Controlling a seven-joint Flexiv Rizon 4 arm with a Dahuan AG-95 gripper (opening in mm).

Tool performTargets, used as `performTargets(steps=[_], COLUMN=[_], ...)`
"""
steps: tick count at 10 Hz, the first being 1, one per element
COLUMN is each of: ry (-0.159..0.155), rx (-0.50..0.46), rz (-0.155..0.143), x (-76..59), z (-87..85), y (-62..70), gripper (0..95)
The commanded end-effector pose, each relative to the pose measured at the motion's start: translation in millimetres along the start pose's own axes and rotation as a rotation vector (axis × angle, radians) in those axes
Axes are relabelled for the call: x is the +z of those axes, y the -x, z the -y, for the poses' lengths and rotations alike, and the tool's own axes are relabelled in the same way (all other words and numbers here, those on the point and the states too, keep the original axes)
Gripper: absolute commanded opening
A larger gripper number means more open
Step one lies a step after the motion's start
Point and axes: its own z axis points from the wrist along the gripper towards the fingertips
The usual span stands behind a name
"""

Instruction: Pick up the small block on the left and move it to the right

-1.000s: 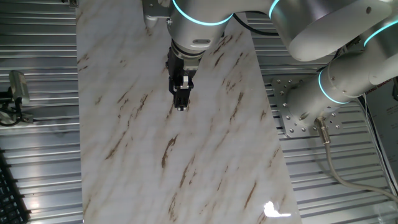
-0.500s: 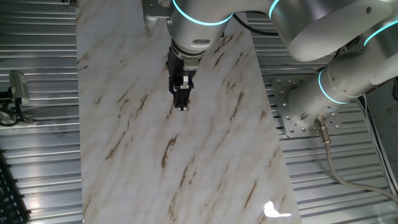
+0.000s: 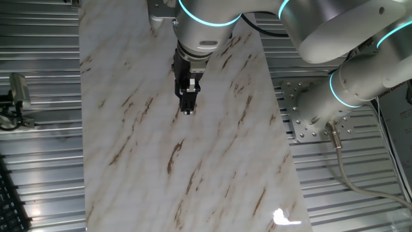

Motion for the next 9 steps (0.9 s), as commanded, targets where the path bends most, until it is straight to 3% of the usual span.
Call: performTargets(steps=[1, 2, 9], ry=[-0.004, 0.031, 0.015], rx=[-0.09, -0.072, -0.071], rz=[-0.013, -0.023, -0.033], x=[0.0, -0.1, -0.1], z=[0.0, -0.1, -0.1], y=[-0.1, -0.1, -0.1], gripper=[0.0, 0.0, 0.0])
